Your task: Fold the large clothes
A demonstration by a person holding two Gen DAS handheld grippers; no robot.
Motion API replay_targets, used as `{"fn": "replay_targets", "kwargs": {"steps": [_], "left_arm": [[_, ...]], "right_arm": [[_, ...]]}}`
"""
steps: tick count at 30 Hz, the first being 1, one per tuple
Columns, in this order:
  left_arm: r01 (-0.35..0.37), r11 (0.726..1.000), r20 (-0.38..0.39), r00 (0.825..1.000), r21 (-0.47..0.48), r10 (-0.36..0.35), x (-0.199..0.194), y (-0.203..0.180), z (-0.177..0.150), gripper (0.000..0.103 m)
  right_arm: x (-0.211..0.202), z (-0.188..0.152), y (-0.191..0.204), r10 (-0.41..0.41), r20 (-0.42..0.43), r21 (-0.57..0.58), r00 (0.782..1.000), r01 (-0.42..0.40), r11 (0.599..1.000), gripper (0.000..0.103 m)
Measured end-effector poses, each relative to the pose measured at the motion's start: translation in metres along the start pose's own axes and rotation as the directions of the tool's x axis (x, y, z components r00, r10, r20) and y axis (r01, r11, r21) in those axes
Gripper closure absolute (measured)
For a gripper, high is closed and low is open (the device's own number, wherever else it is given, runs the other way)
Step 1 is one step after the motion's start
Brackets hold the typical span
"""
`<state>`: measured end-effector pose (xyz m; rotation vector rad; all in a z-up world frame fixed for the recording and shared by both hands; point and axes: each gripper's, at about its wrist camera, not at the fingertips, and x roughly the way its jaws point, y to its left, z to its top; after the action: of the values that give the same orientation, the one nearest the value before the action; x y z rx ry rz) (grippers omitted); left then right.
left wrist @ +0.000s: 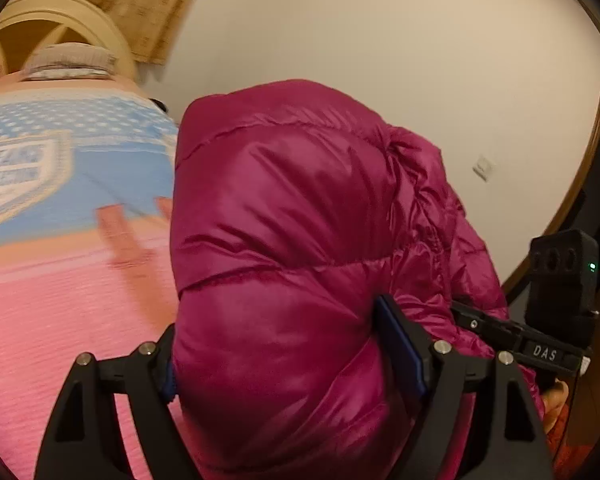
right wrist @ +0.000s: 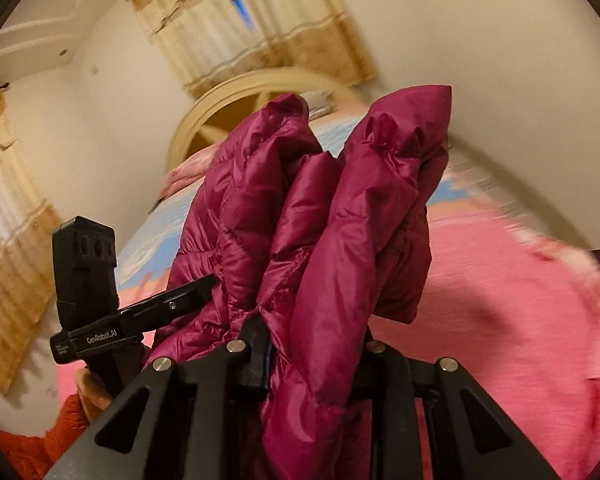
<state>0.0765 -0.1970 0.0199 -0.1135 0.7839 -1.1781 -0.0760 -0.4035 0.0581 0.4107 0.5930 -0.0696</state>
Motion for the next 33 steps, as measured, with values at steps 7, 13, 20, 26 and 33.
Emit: {"fn": "replay_targets", "kwargs": {"steps": [7,13,20,26,33], "left_arm": [[-0.097,0.994,-0.118,0.988,0.046,0.102,0.099,-0.021,-0.003,0.019],[-0.269,0.959,-0.203,0.938,0.090,0.282,0.155,-0.010,-0.012,0.019],[-0.394,0.909,-0.170,0.895,0.137,0.413,0.176,-0.005,-0.015,0.010],[-0.488,0.851,-0.136,0.846,0.194,0.516,0.179,-0.014,-0.020,0.000],[-0.516,0.808,-0.082,0.826,0.285,0.557,0.150,-0.033,-0.025,0.000]], "right_arm": [[0.013,-0.020,-0.102,-0.125,-0.017,0.108,0.992,0.126,0.986,0.079],[0.069,-0.035,-0.153,-0.153,-0.117,0.154,0.981,0.170,0.973,0.079],[0.102,-0.039,-0.178,-0.148,-0.127,0.177,0.981,0.169,0.970,0.079],[0.108,-0.042,-0.170,-0.168,-0.109,0.165,0.980,0.185,0.969,0.078],[0.048,-0.050,-0.145,-0.247,-0.076,0.174,0.966,0.257,0.951,0.069]]}}
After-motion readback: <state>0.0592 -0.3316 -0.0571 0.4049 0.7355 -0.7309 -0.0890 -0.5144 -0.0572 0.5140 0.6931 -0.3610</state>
